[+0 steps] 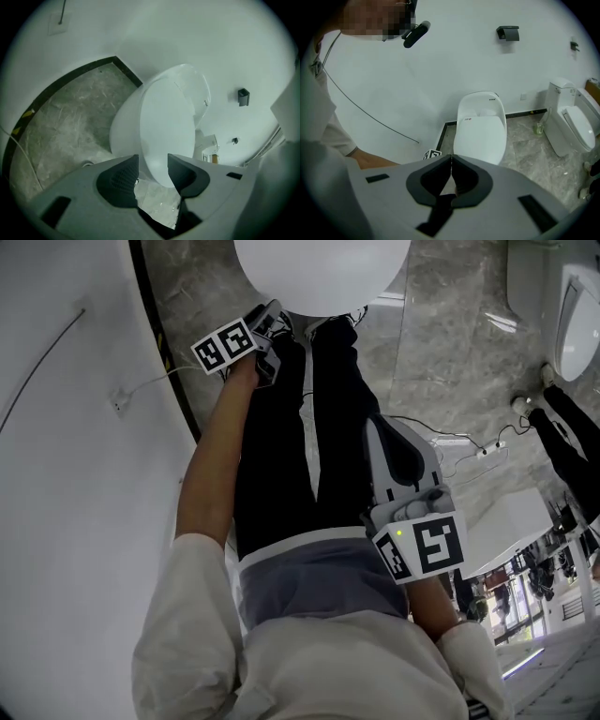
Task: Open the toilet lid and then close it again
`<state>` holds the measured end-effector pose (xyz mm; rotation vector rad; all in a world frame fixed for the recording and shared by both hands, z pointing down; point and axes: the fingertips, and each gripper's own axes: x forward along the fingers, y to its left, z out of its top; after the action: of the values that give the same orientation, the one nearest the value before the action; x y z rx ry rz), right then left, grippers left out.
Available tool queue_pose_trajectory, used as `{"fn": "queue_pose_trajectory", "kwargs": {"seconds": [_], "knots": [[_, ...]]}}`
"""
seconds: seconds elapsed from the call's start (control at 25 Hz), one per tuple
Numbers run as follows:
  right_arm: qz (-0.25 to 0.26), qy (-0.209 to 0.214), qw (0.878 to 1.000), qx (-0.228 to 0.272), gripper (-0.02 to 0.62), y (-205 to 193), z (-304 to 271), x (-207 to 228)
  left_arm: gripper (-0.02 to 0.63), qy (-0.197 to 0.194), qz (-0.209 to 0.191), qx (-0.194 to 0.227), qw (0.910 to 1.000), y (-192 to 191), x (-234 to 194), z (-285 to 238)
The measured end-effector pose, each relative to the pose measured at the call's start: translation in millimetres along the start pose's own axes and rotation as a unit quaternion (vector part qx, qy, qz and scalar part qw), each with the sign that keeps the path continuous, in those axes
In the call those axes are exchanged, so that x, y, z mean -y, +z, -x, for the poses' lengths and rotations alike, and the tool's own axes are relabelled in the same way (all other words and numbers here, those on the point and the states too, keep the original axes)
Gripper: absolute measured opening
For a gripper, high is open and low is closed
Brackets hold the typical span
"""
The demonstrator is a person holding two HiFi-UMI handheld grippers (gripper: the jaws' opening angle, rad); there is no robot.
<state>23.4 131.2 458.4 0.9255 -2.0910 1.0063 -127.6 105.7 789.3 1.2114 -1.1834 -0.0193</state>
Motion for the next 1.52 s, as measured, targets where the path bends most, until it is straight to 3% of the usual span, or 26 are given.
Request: {"fn": "queue_pose_trajectory", "kwargs": {"seconds": [0.16,0.4,0.96,1.52], "knots": [[-0.002,0.000,1.000,-0.009,0.011,-5.6,-4.9,3.2,0.190,0.007,0.014,-0.005,0.9999,-3.9,-8.4,-14.4],[-0.004,-0.001,1.000,-0.013,0.011,-8.7,-7.5,7.5,0.206,-0.025,0.044,0.002,0.9987,-3.9,-4.0,-26.7],[-0.007,0.000,1.000,-0.018,0.011,-11.9,-7.9,8.6,0.207,-0.003,0.072,0.019,0.9972,-4.4,-6.3,-33.5],[-0.009,0.006,1.000,-0.019,0.011,-13.8,-9.1,5.7,0.176,-0.016,0.066,0.033,0.9972,-4.9,4.8,-20.5]]}}
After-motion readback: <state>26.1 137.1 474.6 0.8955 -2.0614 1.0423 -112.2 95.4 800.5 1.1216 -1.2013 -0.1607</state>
